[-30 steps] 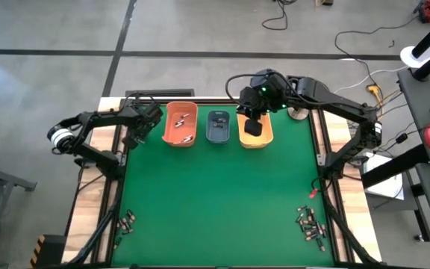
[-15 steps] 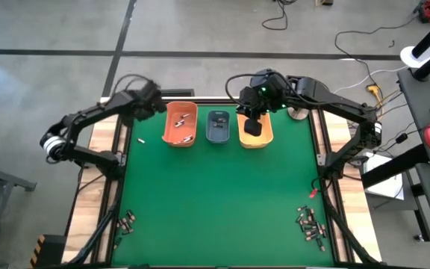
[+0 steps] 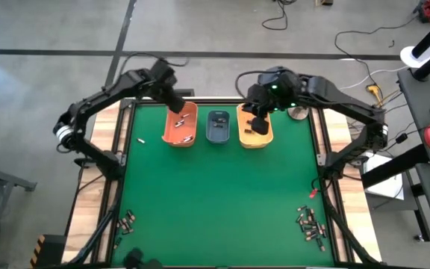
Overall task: Sort batteries
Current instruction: Put the silver battery into the orange bin
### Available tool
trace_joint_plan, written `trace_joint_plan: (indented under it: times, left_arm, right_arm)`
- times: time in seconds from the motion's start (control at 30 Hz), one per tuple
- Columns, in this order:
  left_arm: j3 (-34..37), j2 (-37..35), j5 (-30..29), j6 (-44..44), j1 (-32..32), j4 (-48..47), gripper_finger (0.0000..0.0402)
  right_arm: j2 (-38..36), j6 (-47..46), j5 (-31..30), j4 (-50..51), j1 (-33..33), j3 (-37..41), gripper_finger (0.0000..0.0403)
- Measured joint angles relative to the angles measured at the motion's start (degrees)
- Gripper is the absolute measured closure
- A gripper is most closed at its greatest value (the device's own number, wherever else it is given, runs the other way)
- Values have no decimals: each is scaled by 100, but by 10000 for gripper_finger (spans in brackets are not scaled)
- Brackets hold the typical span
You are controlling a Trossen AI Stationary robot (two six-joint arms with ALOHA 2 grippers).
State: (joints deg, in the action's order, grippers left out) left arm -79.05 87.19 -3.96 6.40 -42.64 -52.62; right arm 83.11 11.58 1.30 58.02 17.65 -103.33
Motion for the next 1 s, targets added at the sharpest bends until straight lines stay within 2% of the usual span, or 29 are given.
trace_joint_plan:
  times: [0.2, 0.3, 0.47, 0.67, 0.73, 1.0]
  left_arm:
    - [46, 714, 228, -1064, 479, -33, 397]
    - [49, 1123, 505, -1159, 608, -33, 397]
    - [31, 1640, 502, -1197, 642, -18, 397]
    - [96, 1850, 335, -1499, 643, -218, 397]
    - [144, 1859, 149, -1460, 652, -231, 397]
    - [547, 1874, 84, -812, 661, 157, 397]
  right_arm:
    - [-435, -546, -140, 102, 0, 0, 364]
    - [-600, -778, -140, 174, 0, 0, 364]
    - [-723, -1139, -138, 177, 0, 0, 364]
    - [-715, -1352, -137, 177, 0, 6, 364]
    - [-679, -1356, -137, 177, -12, 8, 364]
    - [-533, -1354, -137, 177, -13, 26, 364]
